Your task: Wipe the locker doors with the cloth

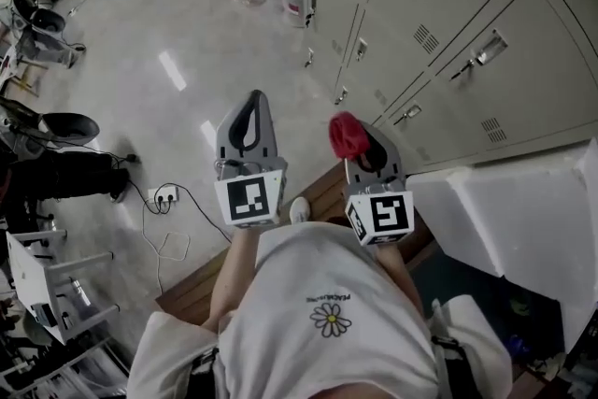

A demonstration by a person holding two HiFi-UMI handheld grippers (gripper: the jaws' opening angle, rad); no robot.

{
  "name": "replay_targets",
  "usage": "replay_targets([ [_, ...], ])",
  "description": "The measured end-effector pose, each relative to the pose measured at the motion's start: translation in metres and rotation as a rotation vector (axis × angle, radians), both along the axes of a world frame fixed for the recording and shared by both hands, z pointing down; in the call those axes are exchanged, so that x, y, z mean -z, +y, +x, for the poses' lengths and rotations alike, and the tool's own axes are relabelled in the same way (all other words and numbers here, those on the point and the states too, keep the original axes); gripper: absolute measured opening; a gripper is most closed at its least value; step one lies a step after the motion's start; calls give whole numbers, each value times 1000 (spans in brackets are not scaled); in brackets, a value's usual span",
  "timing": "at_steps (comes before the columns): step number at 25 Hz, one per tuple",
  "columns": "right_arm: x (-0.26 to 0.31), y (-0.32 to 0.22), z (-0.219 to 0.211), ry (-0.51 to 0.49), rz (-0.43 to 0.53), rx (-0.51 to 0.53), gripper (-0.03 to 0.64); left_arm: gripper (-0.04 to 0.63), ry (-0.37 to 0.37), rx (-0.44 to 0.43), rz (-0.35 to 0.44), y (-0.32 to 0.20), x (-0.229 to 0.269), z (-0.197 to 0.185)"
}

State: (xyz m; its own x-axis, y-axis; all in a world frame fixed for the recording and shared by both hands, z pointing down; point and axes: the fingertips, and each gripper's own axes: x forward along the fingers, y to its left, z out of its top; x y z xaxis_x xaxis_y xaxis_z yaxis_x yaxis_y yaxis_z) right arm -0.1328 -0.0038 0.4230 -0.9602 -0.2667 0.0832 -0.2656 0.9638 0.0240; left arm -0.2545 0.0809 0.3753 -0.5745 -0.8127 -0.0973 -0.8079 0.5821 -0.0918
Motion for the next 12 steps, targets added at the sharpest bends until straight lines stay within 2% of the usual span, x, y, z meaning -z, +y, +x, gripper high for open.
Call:
replay_targets([
  [6, -1, -30, -34, 31, 61, -69, 40, 17, 27, -71, 22, -38, -4, -33],
  [12, 0, -66, -40, -10, 25, -64, 40, 17, 36, -125, 11, -85, -12, -28],
])
